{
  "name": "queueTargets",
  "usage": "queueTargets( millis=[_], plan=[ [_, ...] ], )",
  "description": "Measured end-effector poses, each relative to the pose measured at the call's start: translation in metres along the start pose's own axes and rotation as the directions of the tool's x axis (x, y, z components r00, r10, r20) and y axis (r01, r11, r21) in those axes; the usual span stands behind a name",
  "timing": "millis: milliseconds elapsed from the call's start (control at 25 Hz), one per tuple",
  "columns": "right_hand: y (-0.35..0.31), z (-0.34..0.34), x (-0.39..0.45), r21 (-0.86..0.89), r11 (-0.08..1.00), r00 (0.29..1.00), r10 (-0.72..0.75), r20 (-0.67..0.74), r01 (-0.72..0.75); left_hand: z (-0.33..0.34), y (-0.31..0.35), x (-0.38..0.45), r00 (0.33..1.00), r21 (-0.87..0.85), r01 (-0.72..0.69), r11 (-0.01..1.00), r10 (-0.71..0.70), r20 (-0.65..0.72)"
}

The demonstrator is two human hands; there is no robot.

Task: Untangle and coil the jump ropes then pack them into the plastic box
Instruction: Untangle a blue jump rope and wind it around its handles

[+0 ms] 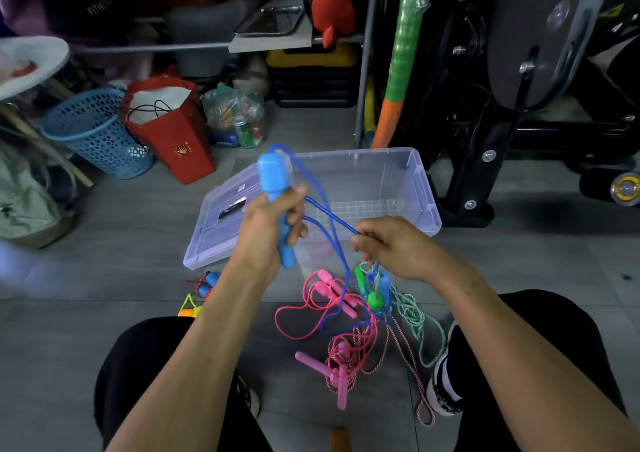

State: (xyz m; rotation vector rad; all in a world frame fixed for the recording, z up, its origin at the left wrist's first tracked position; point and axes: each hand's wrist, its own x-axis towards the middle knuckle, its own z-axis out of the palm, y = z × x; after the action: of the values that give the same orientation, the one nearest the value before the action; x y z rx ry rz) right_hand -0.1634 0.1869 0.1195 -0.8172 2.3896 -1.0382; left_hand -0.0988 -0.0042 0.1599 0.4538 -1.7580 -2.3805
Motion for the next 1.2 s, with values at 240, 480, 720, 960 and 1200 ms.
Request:
queueTargets(
  millis=[240,480,720,960,1200],
  plan=[
    [0.006,0.007,0.005,-0.112,0.994,1.000,0.013,-0.008,-0.014,-0.021,-0.012,0.014,0.965,0.479,0.232,0.847,-0.138,-0.223],
    [-0.010,0.003,0.007,-0.077,0.987,0.990,-0.142,-0.016,0.140,-0.001,-0.017,0.001,0.988,0.605,0.094,0.790,-0.149,0.042],
    [-0.004,0.005,0.005,0.075,0.997,0.999,-0.032,-0.014,0.033,-0.001,-0.006,0.001,0.999,0.287,0.042,0.957,-0.040,-0.012],
    [0.006,0.005,0.005,-0.136,0.990,0.999,0.033,0.041,-0.027,-0.015,-0.015,0.012,0.974,0.533,0.224,0.816,-0.162,-0.161],
    [-0.002,0.002,0.006,-0.113,0.990,0.996,-0.083,-0.014,0.081,-0.003,-0.018,0.003,0.958,0.742,0.092,0.664,-0.263,0.116]
  ],
)
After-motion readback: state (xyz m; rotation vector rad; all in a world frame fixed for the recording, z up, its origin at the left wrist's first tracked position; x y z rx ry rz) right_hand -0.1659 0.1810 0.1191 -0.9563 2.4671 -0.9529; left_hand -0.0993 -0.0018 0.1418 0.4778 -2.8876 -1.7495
